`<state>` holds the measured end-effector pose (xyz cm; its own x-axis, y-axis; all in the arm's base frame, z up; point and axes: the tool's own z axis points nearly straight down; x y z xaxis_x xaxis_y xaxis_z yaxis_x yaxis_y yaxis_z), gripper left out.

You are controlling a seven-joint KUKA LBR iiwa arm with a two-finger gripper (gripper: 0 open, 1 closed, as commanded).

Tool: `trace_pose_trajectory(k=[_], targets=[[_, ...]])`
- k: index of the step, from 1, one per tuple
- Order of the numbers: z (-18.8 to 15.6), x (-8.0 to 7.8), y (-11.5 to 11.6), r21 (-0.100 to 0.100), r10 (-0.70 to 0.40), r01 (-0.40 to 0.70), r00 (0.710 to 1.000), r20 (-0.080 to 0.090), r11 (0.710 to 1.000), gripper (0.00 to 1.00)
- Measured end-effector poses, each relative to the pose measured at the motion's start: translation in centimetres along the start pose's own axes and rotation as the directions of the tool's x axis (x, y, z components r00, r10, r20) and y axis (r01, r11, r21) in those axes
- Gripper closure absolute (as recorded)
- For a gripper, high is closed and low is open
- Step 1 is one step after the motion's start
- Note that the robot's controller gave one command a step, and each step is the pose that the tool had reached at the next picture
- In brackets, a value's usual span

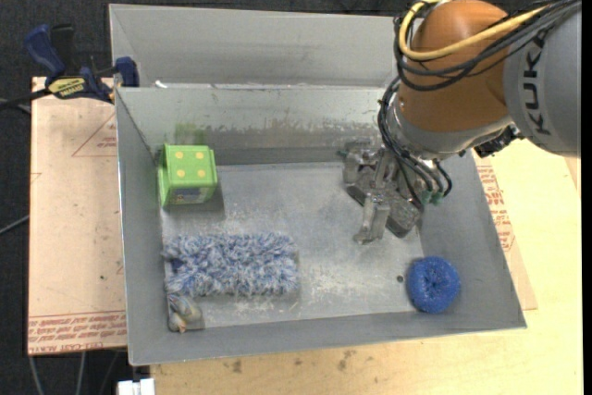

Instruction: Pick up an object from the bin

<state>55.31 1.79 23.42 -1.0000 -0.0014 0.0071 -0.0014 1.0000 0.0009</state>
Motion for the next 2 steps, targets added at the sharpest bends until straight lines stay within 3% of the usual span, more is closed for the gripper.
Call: trace_pose_trajectory(k=[1, 2], targets=[[-0.4, -0.1, 0.0, 0.0, 0.0, 0.0, 1.0, 0.008, 1.0, 0.0], [2.8, -0.5, 2.4, 0.002, -0.055, 0.055, 0.998, 0.015, 0.998, 0.0]])
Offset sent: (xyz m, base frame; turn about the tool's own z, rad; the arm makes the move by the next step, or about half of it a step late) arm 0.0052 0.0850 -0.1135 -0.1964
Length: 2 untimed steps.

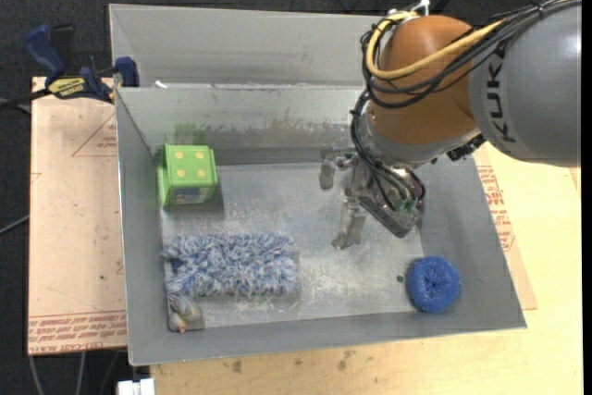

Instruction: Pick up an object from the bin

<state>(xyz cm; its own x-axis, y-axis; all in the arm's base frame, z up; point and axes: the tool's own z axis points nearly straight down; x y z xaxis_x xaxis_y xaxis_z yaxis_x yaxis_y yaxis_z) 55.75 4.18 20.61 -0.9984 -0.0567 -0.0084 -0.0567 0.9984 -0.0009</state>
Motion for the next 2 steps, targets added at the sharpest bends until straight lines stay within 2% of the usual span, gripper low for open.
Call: trace_pose_trajectory(k=[1, 2], targets=[[6.1, 0.7, 2.5, -0.003, 0.01, -0.01, 1.0, -0.003, 1.0, 0.0], [8.4, 1.3, 5.5, -0.002, -0.035, 0.035, 0.999, -0.014, 0.999, 0.0]])
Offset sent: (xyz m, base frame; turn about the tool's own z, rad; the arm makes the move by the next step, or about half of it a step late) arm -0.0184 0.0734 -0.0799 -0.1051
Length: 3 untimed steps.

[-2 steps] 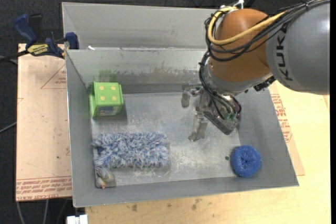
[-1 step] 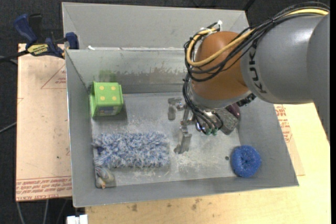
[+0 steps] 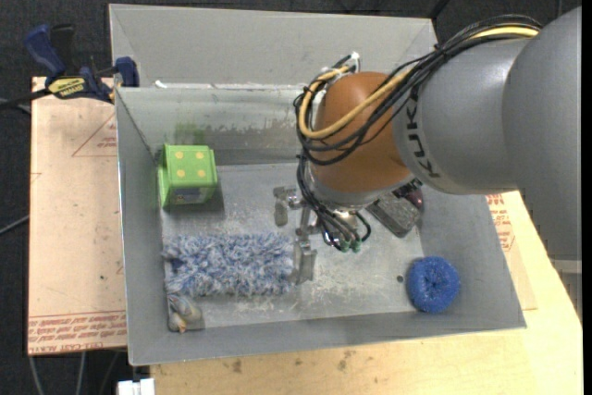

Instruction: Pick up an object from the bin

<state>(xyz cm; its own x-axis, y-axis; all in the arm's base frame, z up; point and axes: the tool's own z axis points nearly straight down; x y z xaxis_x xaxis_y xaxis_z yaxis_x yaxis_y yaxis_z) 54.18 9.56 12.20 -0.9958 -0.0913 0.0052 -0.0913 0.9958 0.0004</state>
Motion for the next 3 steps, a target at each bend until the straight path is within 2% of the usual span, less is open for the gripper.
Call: trace_pose_trajectory(k=[1, 2, 3], targets=[[4.4, 1.2, 2.0, -0.001, 0.042, -0.042, 0.999, 0.007, 0.999, 1.0], [4.4, 1.2, 2.0, -0.001, 0.043, -0.043, 0.999, 0.007, 0.999, 1.0], [4.8, -0.5, 0.9, -0.003, 0.034, -0.034, 0.999, 0.004, 0.999, 1.0]])
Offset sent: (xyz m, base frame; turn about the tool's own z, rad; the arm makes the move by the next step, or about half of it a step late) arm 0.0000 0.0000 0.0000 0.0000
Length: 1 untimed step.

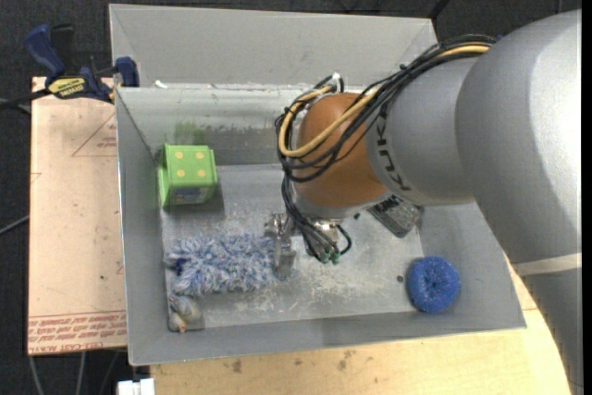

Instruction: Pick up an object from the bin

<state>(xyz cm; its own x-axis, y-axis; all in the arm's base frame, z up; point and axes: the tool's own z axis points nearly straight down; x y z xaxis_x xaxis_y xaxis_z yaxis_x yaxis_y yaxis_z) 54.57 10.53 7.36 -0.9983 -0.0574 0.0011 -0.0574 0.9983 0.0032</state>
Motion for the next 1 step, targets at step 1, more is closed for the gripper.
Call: trace_pose_trajectory(k=[1], targets=[[0.1, -1.57, -0.7, 0.001, -0.002, 0.002, 1.0, 0.002, 1.0, 1.0]])
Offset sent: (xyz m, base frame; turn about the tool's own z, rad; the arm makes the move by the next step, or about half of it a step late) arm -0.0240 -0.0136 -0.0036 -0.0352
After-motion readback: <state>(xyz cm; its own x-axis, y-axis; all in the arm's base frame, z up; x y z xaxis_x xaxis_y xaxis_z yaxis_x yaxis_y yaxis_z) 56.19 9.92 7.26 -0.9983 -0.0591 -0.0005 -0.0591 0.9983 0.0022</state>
